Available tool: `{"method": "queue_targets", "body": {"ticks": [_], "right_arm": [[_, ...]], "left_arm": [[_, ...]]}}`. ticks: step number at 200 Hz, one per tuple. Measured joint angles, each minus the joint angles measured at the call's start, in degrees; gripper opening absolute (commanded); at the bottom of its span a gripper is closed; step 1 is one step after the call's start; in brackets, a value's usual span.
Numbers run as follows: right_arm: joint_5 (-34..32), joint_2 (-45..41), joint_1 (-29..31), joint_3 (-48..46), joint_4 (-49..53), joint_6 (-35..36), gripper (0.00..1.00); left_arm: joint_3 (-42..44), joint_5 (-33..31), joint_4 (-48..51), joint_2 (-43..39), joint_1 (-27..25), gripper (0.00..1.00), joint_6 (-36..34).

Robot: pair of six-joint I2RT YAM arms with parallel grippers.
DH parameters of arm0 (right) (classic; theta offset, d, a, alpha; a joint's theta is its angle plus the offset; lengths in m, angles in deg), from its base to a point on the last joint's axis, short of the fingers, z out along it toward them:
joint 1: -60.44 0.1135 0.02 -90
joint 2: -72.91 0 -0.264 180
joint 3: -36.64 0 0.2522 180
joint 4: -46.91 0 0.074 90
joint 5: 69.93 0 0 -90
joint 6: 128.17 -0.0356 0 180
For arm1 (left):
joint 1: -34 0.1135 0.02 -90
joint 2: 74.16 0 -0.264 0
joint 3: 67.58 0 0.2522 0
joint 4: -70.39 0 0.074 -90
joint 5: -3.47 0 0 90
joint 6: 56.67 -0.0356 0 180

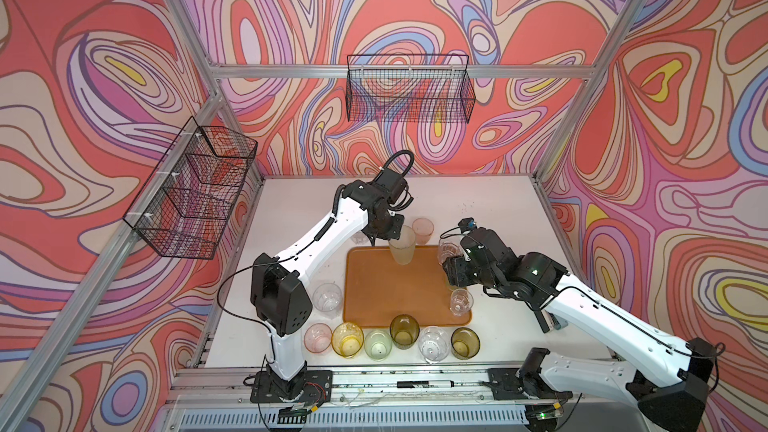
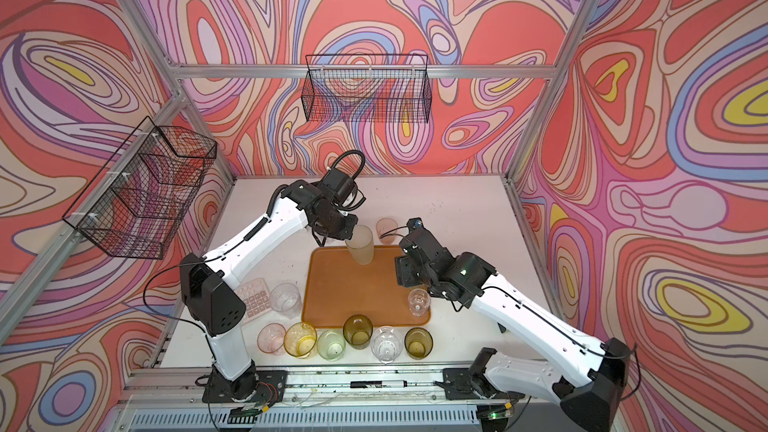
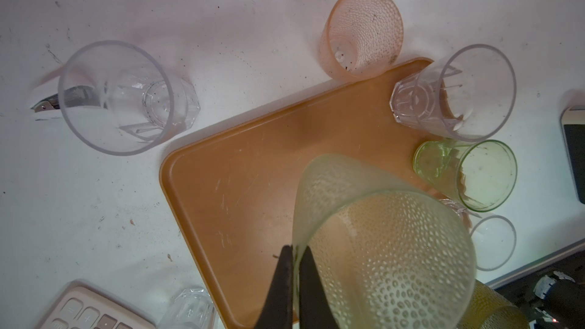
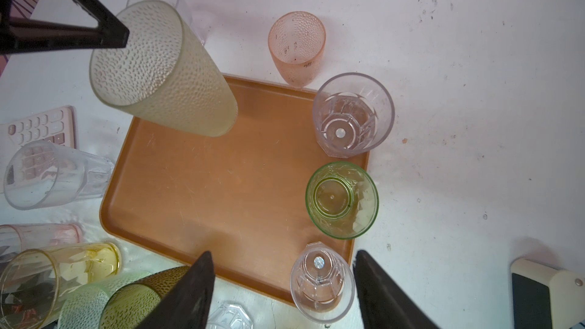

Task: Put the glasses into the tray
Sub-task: 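Lift the pale green glass with left gripper and carry it over the tray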

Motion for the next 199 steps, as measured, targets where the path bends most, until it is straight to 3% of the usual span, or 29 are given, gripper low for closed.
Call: {"method": "queue_targets", "body": {"ticks": [103, 199], "right_arm": [[7.98, -2.71, -9.27, -0.11, -1.51, -0.81, 0.73], [12.87, -4.48, -12.96, -1.25, -2.8, -1.27, 0.73]], "left_arm": [[5.77, -1.84, -4.85, -1.09, -7.13, 0.0, 4.57], [7.06, -2.64, -8.98, 1.03, -12.22, 0.0, 6.34]]}}
